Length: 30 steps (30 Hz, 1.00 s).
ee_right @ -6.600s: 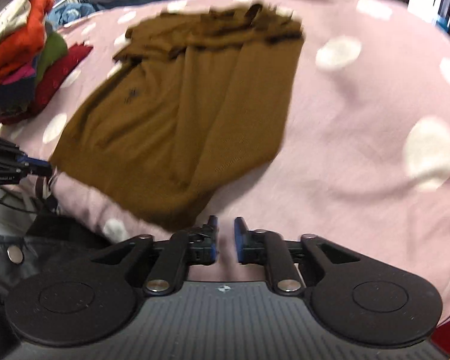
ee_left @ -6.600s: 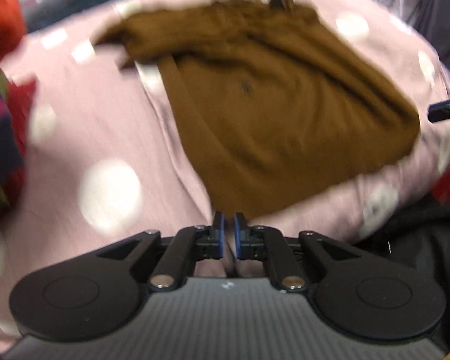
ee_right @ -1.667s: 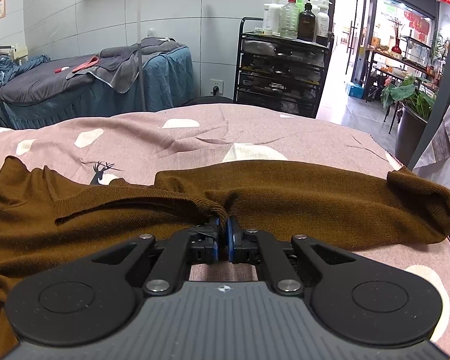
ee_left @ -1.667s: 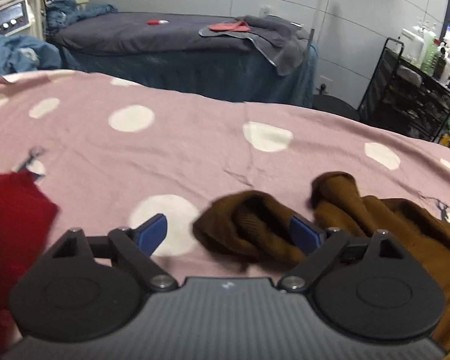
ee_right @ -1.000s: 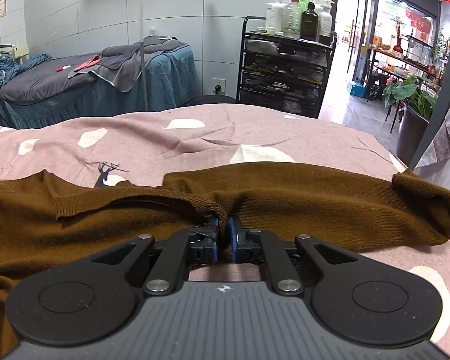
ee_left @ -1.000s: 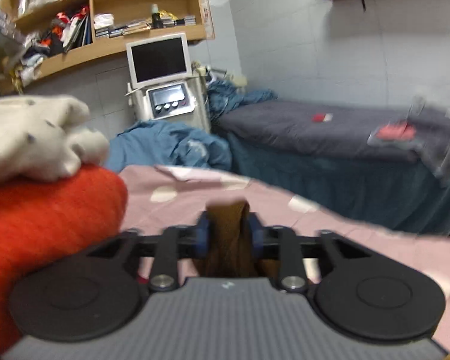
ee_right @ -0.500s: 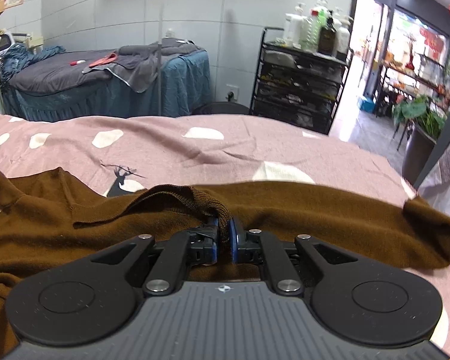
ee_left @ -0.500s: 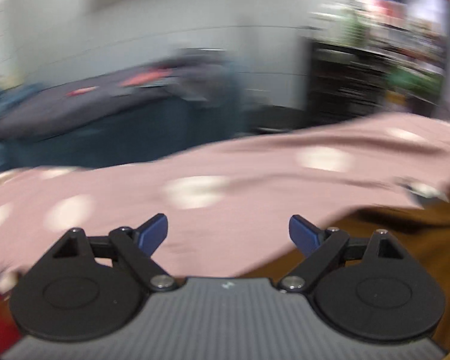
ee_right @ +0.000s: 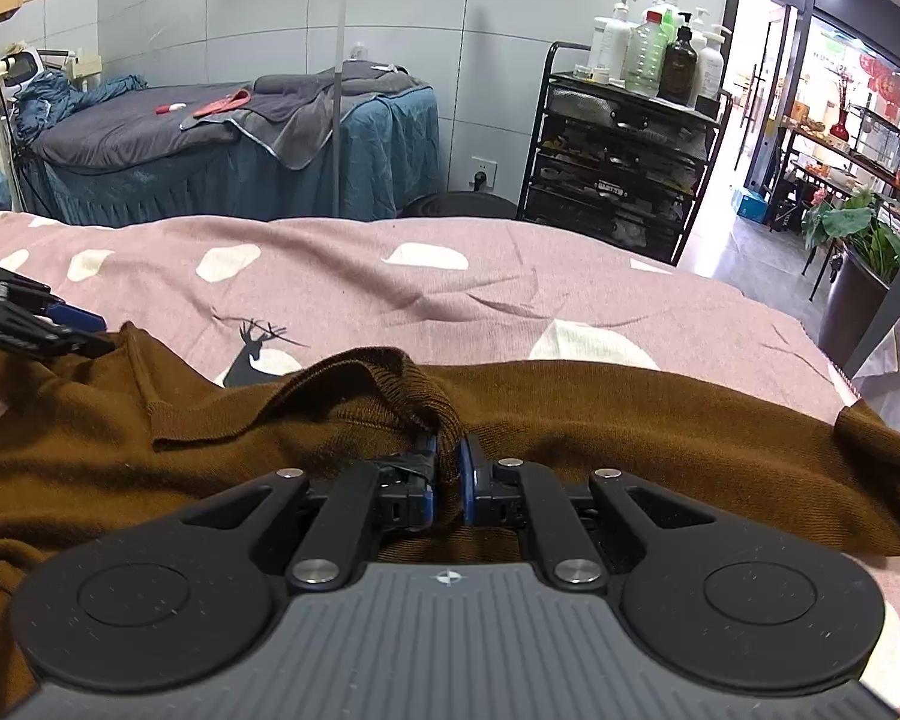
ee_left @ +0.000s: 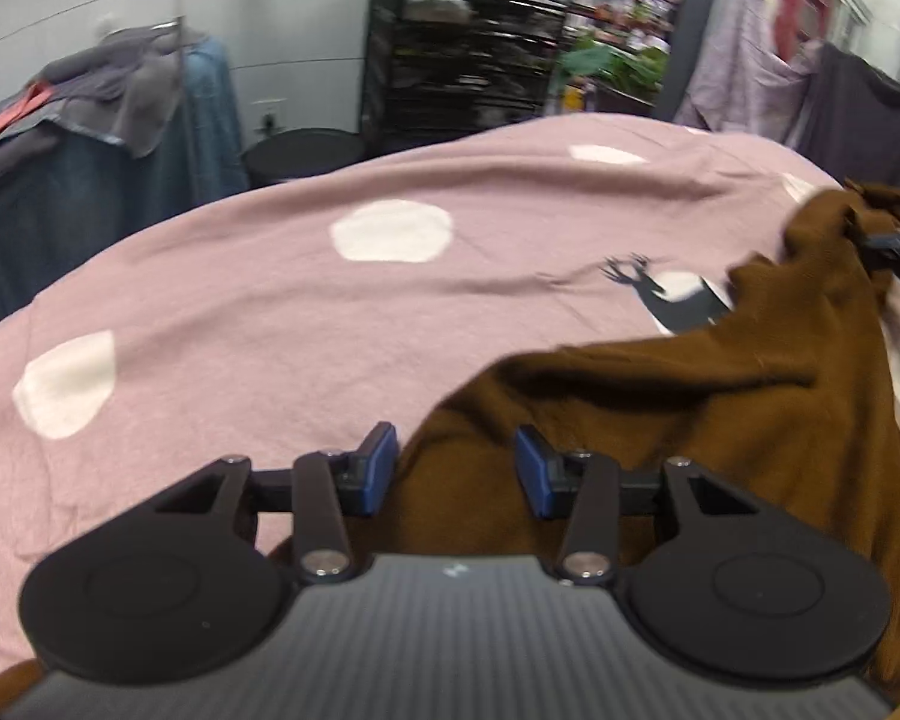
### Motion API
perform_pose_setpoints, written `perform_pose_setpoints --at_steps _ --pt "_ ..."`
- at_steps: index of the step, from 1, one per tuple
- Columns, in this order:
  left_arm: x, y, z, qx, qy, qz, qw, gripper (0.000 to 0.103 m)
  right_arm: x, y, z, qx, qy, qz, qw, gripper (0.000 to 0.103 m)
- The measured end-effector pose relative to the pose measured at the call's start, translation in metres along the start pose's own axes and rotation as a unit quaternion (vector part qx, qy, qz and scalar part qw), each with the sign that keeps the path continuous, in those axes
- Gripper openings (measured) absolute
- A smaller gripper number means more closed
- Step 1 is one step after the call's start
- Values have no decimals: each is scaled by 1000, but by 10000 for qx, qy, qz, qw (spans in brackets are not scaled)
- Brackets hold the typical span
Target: Fold small clothes
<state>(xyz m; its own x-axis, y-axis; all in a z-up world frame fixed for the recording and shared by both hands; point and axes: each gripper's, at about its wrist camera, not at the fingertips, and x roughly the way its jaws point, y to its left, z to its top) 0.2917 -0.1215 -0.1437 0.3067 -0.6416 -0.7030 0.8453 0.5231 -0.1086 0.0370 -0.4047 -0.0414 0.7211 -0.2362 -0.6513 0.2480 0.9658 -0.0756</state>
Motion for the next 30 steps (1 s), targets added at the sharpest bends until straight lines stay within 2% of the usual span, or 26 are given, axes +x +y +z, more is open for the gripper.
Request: perform_pose_setpoints --at_steps 3,5,6,8,12,14,16,18,20,21,22,26,27,28,29,30 --pt "7 4 -1 55 1 4 10000 46 3 1 -1 -18 24 9 10000 13" --pt "10 9 2 -95 21 -30 9999 40 4 2 -1 -26 34 17 10000 13" --pt "8 11 5 -160 66 -12 9998 32 3 2 0 -35 38 17 10000 13" --pt "7 6 9 -7 160 -152 9998 6 3 1 -1 -57 52 28 10000 13" --pt "-7 -9 9 257 69 205 9994 2 4 -1 0 6 41 75 10000 13" --pt "-26 0 7 -120 -244 539 9982 2 5 0 3 -18 26 93 10000 13" --pt "-50 20 5 -767 -658 1039 9894 2 7 3 9 -3 -43 180 9998 13" --pt "-73 43 4 -1430 -980 1649 9710 2 12 7 20 21 -156 310 9994 13" --pt "-90 64 0 -1925 -1109 2194 9500 2 20 17 34 -19 -274 371 9989 12" --pt "-95 77 -2 -2176 -1118 2204 9442 2 24 23 41 -53 -332 366 9988 10" --pt "-95 88 -4 -2362 -1011 2165 9419 2 31 29 49 -76 -368 372 9986 10" --pt "-75 101 -8 -2393 -380 2613 9344 3 62 50 69 -240 -307 233 9990 9" --pt "-69 101 -10 -2389 -234 2800 9295 6 67 53 71 -278 -244 177 9992 10" --pt "-67 99 -12 -2330 -173 2963 9261 16 70 54 71 -272 -191 175 9993 21" --pt "-65 97 -13 -2256 -142 3079 9242 26 70 53 69 -242 -162 247 9993 27" --pt "-67 96 -14 -2216 -98 3180 9218 64 68 53 66 -238 -148 326 9991 38"
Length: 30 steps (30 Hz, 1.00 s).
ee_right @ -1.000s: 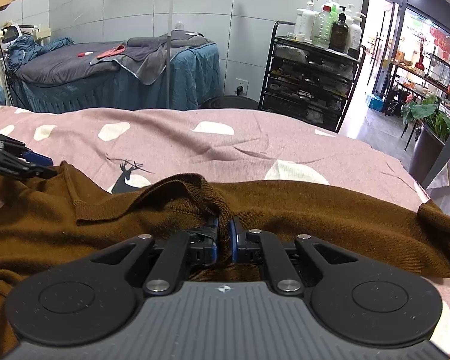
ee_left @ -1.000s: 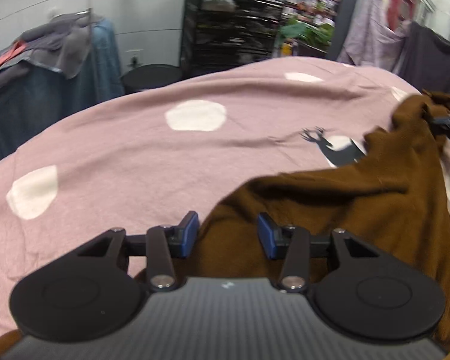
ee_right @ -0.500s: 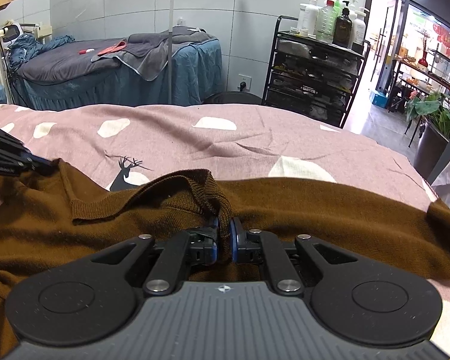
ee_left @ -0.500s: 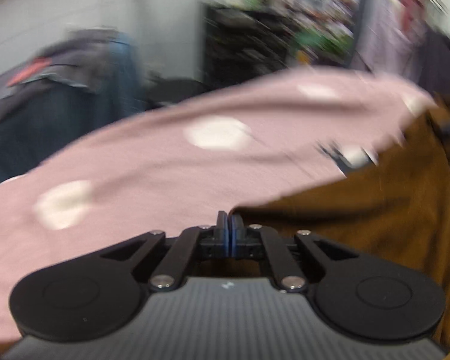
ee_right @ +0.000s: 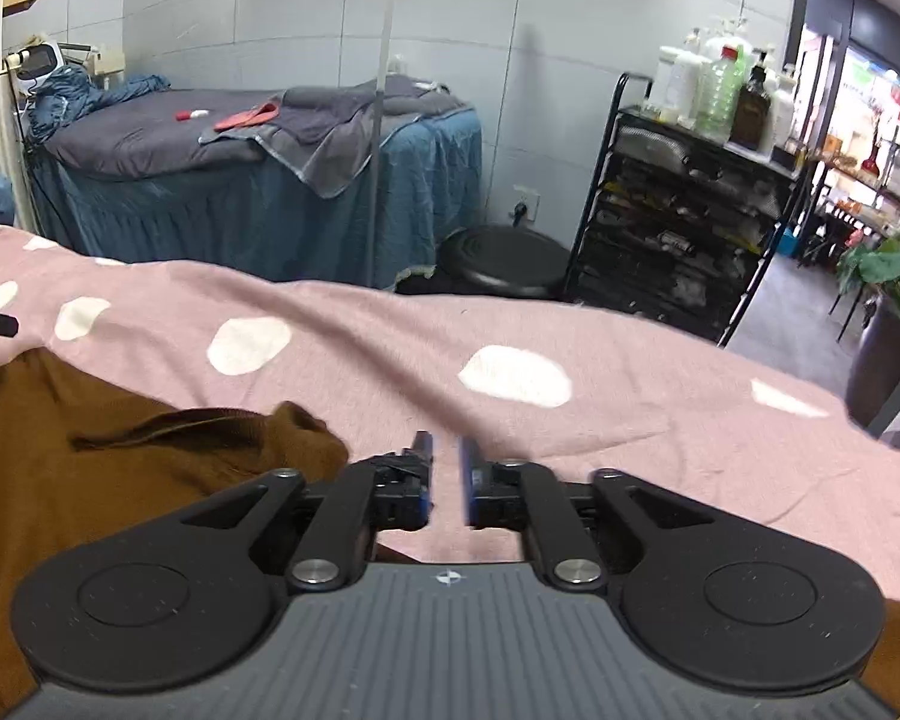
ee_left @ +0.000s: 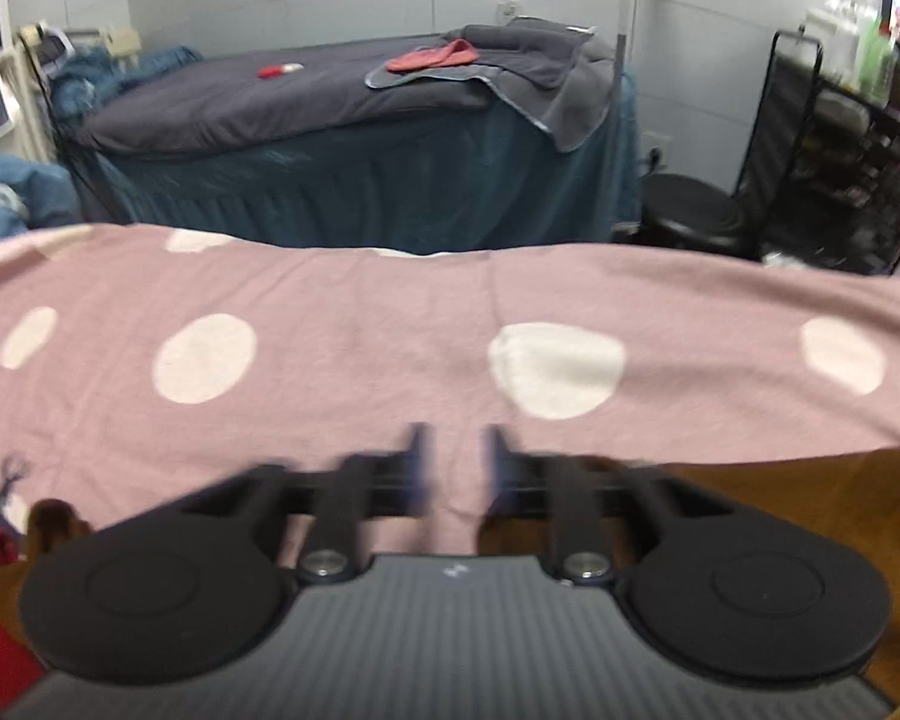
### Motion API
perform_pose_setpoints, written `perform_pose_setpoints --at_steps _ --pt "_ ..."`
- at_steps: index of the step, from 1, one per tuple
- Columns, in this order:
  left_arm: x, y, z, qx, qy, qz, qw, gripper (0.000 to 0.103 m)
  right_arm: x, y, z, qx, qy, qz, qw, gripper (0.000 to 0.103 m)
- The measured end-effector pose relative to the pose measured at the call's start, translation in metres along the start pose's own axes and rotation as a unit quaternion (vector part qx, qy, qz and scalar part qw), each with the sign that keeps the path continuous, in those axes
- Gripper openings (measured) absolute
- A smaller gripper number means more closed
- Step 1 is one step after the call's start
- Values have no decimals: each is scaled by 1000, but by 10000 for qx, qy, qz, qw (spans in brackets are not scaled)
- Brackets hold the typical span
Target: Fold small clothes
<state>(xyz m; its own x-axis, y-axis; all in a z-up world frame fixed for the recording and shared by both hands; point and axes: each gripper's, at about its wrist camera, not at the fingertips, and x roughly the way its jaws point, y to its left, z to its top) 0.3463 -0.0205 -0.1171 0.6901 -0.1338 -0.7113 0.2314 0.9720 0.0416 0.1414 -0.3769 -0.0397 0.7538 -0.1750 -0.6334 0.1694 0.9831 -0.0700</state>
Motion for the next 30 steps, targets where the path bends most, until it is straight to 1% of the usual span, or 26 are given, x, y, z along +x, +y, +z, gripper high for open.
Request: perform_pose_setpoints --at_steps 1,2,3,4,5,7,8,9,11,12,14,15,16,17,18,19,21,22,23,24,25,26,27,28,29,30 --pt "-2 0 -2 43 3 91 9999 94 -3 -2 -4 -47 10 67 10000 53" --pt "-5 1 -4 82 -89 193 9997 99 -6 -4 -8 -106 9 88 9999 60" --pt "-10 1 -4 94 -236 300 9992 98 -9 -7 -11 -130 -31 120 9998 68" --pt "-17 2 -5 70 -333 353 9988 98 -14 -13 -14 -83 -118 214 9997 73" --pt "-23 3 -6 25 -423 290 9987 99 -20 -20 -16 30 -240 371 9990 77" --pt "-40 4 -7 -66 -628 -20 9980 98 -27 -31 -16 251 -485 854 9949 103" --pt "-46 2 -8 -46 -703 -274 9971 98 -27 -32 -15 268 -486 1126 9921 103" --pt "-50 -2 -9 63 -708 -562 9959 97 -25 -31 -14 202 -430 1276 9907 103" --pt "-51 -18 -12 547 -566 -952 9923 93 -17 -20 -14 -91 -245 1316 9910 103" --pt "-52 -27 -15 787 -554 -1149 9887 91 -11 -14 -13 -215 -129 1348 9906 102" --pt "-53 -40 -22 1089 -519 -1776 9767 91 0 -6 -12 -330 67 1511 9879 81" --pt "-54 -45 -24 1155 -441 -2105 9697 88 4 -3 -11 -362 130 1556 9871 47" --pt "-52 -51 -26 1250 -288 -2364 9632 79 8 1 -10 -413 207 1486 9878 8" --pt "-48 -59 -27 1368 -105 -2485 9589 71 13 6 -8 -521 276 1292 9899 9" --pt "-43 -67 -29 1492 70 -2472 9574 56 18 9 -7 -647 282 1053 9919 8" --pt "-37 -76 -30 1590 213 -2474 9555 47 23 12 -4 -741 264 821 9935 6" --pt "-26 -88 -31 1632 357 -2521 9532 46 33 12 2 -853 208 176 9960 7" --pt "-24 -94 -29 1643 307 -2525 9531 46 38 12 6 -847 193 -217 9960 16" --pt "-22 -98 -26 1627 257 -2485 9545 49 42 12 11 -843 213 -555 9947 26" --pt "-15 -101 -21 1552 237 -2332 9597 54 41 12 13 -834 169 -765 9934 33" --pt "-10 -103 -15 1394 176 -2047 9687 57 33 12 15 -762 -49 -739 9943 33" --pt "-5 -104 -8 1206 90 -1697 9781 58 22 9 15 -622 -367 -398 9966 33" --pt "1 -104 -1 996 21 -1276 9868 61 11 9 15 -502 -609 106 9968 32" --pt "8 -102 6 745 -4 -757 9943 61 5 10 16 -467 -676 584 9949 31" --pt "16 -98 14 480 -14 -275 9985 61 1 15 16 -488 -661 924 9923 31" --pt "22 -90 21 134 -54 126 9998 62 -2 20 14 -530 -626 1119 9903 32"
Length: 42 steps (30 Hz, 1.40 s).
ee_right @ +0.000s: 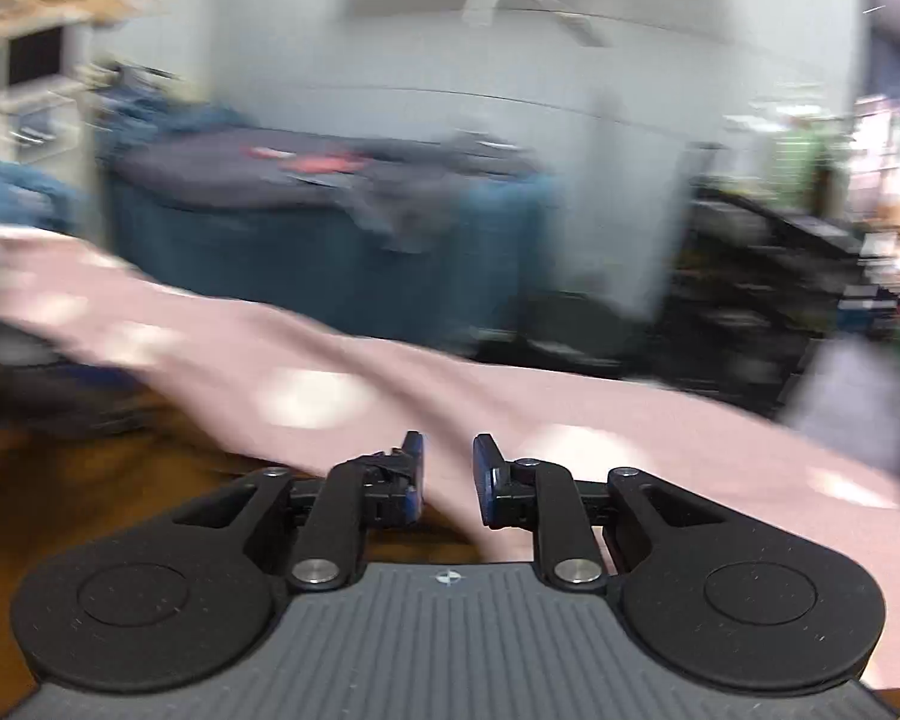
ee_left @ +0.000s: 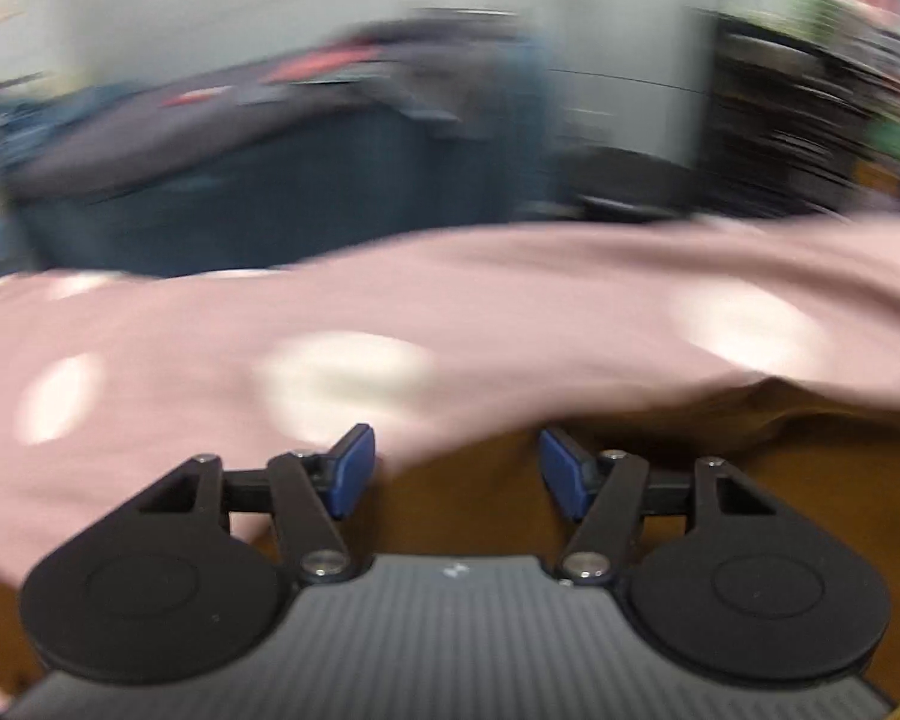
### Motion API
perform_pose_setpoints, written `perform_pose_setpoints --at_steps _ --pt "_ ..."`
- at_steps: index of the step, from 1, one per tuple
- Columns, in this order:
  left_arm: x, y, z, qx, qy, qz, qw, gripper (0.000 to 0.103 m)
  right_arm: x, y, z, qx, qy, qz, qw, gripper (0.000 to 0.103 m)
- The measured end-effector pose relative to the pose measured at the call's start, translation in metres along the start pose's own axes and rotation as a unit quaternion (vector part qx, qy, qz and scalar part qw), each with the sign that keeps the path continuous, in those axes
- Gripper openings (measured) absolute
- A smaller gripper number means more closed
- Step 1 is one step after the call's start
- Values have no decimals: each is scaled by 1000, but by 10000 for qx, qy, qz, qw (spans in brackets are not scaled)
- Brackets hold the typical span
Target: Fold small clothes
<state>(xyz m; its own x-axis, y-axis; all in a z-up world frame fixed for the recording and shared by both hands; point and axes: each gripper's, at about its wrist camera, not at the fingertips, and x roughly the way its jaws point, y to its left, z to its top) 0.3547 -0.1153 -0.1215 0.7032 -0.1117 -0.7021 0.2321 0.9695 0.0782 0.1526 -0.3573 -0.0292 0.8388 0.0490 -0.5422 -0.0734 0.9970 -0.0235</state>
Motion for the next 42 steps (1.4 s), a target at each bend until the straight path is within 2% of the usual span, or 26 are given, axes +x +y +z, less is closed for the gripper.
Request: perform_pose_setpoints --at_steps 1,2,4,5,8,10,11,12,14,15,16,18,21,24,26,28,31,33,36,38,40,41,42 --pt "3 11 5 -441 -45 257 9987 62 1 5 -1 -29 78 238 9997 32" --pt "3 24 9 -893 -57 331 9954 62 4 8 -3 -20 187 526 9984 32" --pt "0 47 12 -1613 15 64 9869 70 11 11 -11 -9 463 1028 9936 31" --pt "-3 53 12 -1720 71 -158 9849 70 16 14 -15 -93 594 1109 9920 31" --pt "-19 55 4 -1282 28 -656 9896 70 35 14 -26 -237 1071 358 9933 31" --pt "-32 50 -12 -913 61 -829 9923 70 37 0 -27 4 950 -384 9947 27" --pt "-39 49 -18 -818 113 -911 9924 70 32 -8 -27 185 809 -672 9943 28" --pt "-46 49 -27 -802 120 -984 9918 70 23 -13 -26 310 627 -859 9938 36" --pt "-62 51 -42 -869 76 -1122 9899 72 -4 -19 -26 466 230 -899 9946 42" --pt "-69 51 -50 -900 74 -1210 9885 75 -19 -21 -27 531 123 -911 9944 53" --pt "-76 51 -57 -896 85 -1307 9873 78 -35 -22 -29 569 65 -939 9939 58" --pt "-95 51 -74 -762 95 -1466 9862 79 -68 -27 -36 650 11 -1050 9923 58" --pt "-128 41 -96 -264 50 -1752 9842 82 -120 -50 -52 955 -76 -1353 9862 60" --pt "-160 29 -114 172 -2 -1965 9803 87 -163 -76 -68 991 4 -2050 9737 61" --pt "-176 19 -120 349 8 -2086 9774 89 -183 -97 -76 829 181 -2585 9623 63" --pt "-189 10 -125 472 23 -2212 9741 89 -193 -121 -82 748 318 -2920 9529 67" --pt "-204 -6 -129 642 -8 -2320 9706 89 -193 -153 -88 572 599 -3100 9471 67" --pt "-212 -19 -132 800 6 -2363 9684 89 -188 -167 -90 427 754 -2989 9504 67" --pt "-223 -33 -134 990 2 -2492 9634 89 -182 -181 -93 447 900 -3035 9475 62" --pt "-228 -41 -136 1111 30 -2525 9612 89 -184 -191 -97 735 1031 -2778 9523 59" --pt "-228 -49 -137 1197 74 -2558 9593 89 -189 -192 -100 810 1045 -2669 9546 37" --pt "-229 -53 -139 1240 91 -2566 9585 89 -192 -191 -101 787 1057 -2706 9536 32" --pt "-227 -58 -139 1282 101 -2565 9580 89 -197 -192 -102 797 1021 -2732 9532 12"
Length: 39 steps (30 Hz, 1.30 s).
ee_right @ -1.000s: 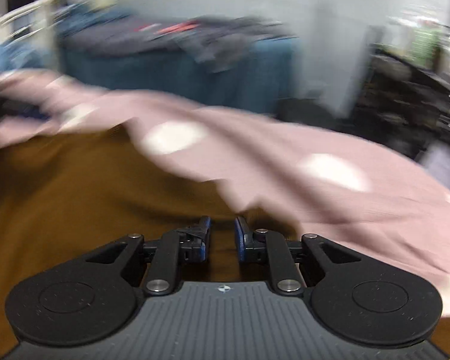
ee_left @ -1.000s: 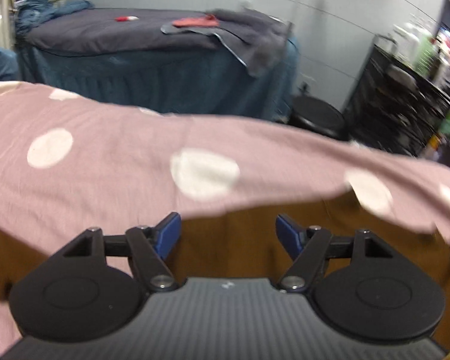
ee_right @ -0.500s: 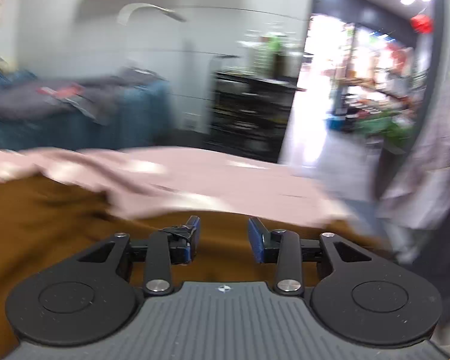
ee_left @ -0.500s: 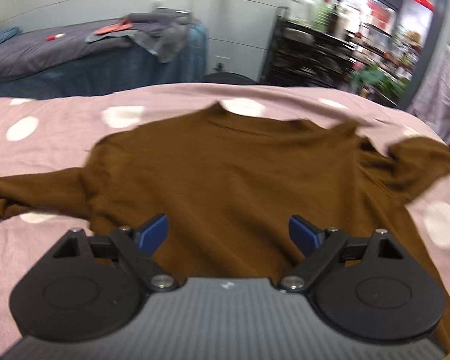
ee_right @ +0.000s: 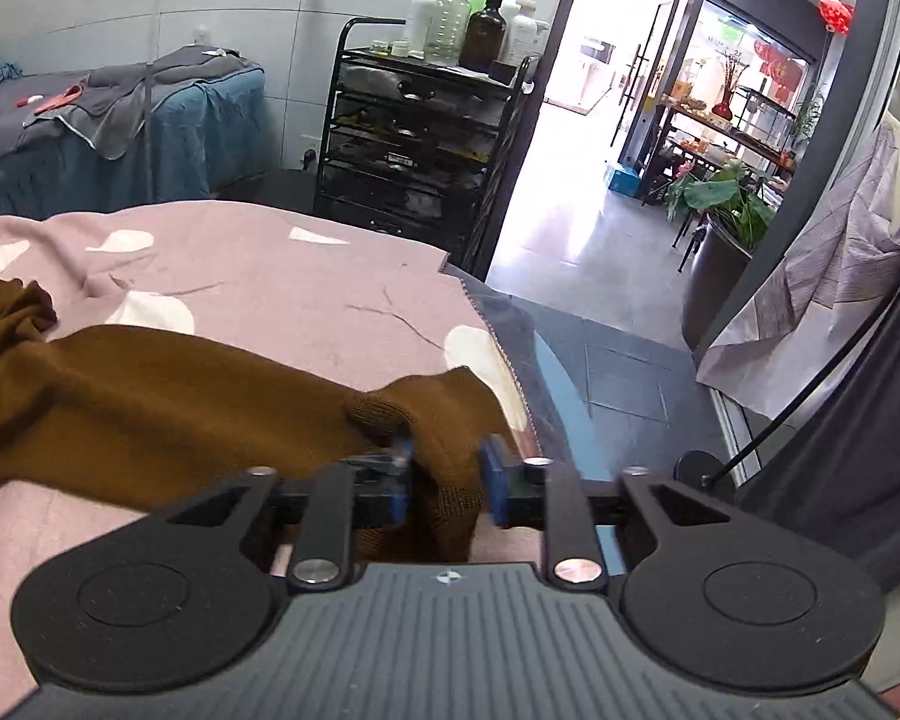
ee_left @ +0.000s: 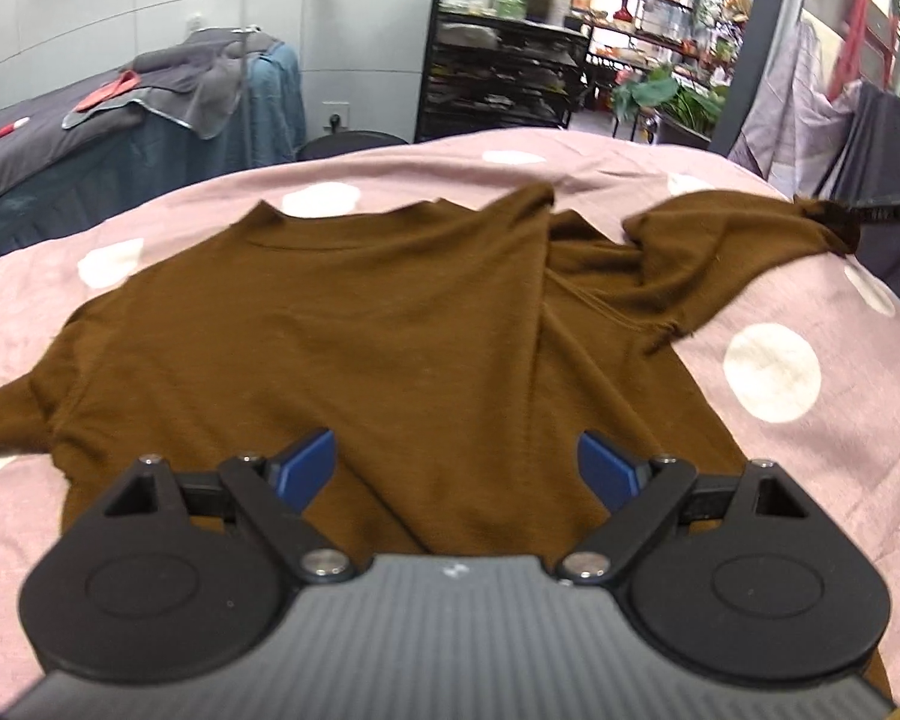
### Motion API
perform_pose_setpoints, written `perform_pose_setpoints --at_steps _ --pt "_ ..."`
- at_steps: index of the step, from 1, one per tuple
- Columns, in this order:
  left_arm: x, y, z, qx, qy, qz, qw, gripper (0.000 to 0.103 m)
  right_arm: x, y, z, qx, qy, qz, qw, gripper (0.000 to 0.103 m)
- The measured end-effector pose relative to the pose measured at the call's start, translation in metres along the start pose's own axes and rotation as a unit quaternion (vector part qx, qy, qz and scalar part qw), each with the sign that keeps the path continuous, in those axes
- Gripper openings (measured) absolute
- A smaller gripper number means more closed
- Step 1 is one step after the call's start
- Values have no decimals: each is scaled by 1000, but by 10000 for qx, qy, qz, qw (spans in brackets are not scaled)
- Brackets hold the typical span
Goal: Fold small clothes
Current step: 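Grasp the sweater sleeve with the right gripper and lift it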
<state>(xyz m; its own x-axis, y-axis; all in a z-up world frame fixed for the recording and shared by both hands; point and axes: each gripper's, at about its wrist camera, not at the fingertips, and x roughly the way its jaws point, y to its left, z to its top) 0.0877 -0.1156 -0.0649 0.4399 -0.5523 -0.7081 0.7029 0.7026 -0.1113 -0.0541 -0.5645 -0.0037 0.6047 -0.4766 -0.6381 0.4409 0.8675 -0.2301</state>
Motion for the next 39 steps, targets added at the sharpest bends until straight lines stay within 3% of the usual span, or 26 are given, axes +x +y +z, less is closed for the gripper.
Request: perform_pose_setpoints --at_steps 4,11,18,20,25,28,31,34,37,39 --pt "10 -13 3 9 66 -104 9999 89 -26 -41 -5 812 -361 -137 9960 9" --pt "35 -34 23 -241 39 -348 9991 89 -57 -125 -25 2223 -523 -564 9719 9" --pt "48 -53 23 -292 205 -485 9982 89 -47 -130 -38 2618 -417 -780 9611 5" --pt "49 -57 18 -251 227 -487 9982 89 -44 -122 -37 2662 -406 -639 9609 5" --pt "42 -51 5 -456 306 -512 9972 89 -58 -102 -21 2701 -865 -155 9588 5" --pt "24 -38 -4 -553 175 -425 9974 89 -64 -68 3 2714 -1083 520 9549 5" --pt "1 -22 -15 -582 -1 -267 9979 89 -68 -6 36 2387 -1270 1367 9530 5" --pt "-23 3 -27 -739 -138 14 9972 89 -71 74 67 2068 -1320 2373 9399 5" --pt "-47 34 -39 -1029 -219 369 9938 89 -69 164 88 1830 -1237 3294 9180 5" --pt "-61 54 -48 -1212 -265 598 9905 89 -66 228 97 1580 -1148 3707 9080 5"
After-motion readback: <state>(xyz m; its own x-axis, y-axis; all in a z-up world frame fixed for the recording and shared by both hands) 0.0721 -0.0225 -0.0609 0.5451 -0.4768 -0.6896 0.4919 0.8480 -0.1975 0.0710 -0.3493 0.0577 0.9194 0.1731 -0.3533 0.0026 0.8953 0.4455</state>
